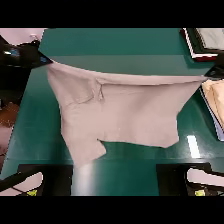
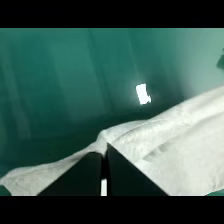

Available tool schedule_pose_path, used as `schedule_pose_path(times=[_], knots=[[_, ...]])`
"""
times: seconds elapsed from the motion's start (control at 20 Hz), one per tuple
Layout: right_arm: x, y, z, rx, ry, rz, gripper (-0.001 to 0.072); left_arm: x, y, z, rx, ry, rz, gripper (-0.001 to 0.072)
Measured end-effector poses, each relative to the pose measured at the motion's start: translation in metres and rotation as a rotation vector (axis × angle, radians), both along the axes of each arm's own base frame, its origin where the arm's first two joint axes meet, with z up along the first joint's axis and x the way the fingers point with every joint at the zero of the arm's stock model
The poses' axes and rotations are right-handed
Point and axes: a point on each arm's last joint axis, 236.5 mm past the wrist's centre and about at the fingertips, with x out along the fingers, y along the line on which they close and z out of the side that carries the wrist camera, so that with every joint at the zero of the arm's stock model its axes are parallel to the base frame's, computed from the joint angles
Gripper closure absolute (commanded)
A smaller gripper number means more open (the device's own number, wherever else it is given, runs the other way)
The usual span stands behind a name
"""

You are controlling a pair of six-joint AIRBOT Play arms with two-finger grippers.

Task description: Fold the shirts.

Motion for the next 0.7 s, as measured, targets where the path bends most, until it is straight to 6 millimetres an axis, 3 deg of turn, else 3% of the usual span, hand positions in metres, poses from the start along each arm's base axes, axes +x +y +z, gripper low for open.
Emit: schedule_pose_path(times=[0.2, 0.4, 0.55, 0.7], knots=[[0.055, 0.005, -0.047, -0.015, -0.042, -0.006, 0.0702, 0.055, -0.002, -0.053, -0.001, -0.004, 0.049, 0.0685], [0.100, 0.005, -0.069, -0.041, -0.139, -0.031, 0.0702, 0.099, 0.009, -0.082, 0.007, -0.050, 0.143, 0.0685], [0.122, 0.002, -0.073, -0.064, -0.208, -0.040, 0.0703, 0.119, 0.020, -0.092, 0.022, -0.090, 0.201, 0.0685], [0.126, 0.005, -0.077, -0.068, -0.214, -0.028, 0.0703, 0.125, 0.031, -0.103, 0.087, -0.100, 0.209, 0.0685]])
